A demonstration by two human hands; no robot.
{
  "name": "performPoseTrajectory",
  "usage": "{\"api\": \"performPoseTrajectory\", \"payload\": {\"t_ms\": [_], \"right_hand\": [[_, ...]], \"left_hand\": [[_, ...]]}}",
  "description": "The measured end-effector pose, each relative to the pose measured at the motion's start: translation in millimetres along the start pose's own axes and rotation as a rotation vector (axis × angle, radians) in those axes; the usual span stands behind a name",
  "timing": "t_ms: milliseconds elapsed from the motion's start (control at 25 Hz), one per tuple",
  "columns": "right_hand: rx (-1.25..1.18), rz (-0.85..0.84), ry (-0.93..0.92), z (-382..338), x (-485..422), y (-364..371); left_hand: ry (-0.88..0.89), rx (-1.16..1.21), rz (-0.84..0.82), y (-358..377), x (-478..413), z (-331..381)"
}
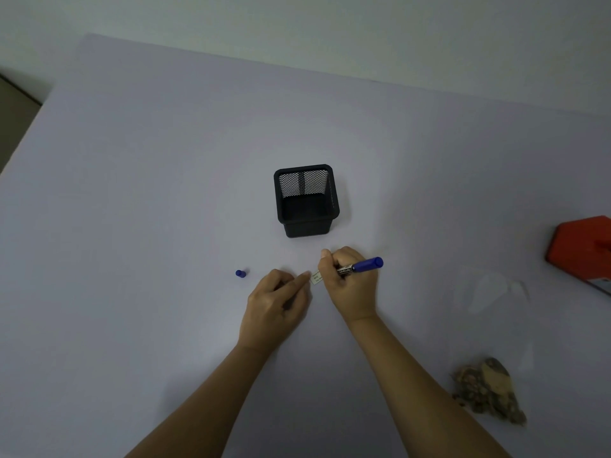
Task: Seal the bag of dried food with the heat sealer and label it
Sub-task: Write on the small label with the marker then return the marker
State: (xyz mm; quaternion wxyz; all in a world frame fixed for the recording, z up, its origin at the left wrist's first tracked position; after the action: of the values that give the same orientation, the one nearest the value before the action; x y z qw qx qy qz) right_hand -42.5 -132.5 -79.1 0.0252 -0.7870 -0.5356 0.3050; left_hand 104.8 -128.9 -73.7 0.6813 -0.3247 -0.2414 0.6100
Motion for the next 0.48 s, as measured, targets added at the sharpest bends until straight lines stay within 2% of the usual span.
{"api": "performPoseTrajectory", "payload": {"t_ms": [480], "right_hand": [[-0.031, 0.056, 0.025, -1.0, -2.3, -3.6]], "left_hand": [[-0.004, -0.022, -0.025, 0.0, -0.4, 0.6]]}}
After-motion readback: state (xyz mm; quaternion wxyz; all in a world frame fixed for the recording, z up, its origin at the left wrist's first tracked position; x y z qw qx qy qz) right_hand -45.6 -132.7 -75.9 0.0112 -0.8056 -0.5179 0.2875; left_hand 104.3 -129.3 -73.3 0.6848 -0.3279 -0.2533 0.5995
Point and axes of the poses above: each hand's wrist, its own x-axis away from the middle knuckle, its own y-axis out of the palm, z = x × y, the point moved 5 cm from there along -x, towards the middle knuckle, and after that the axes turned 13 degrees about -y, right-handed, at the moved point
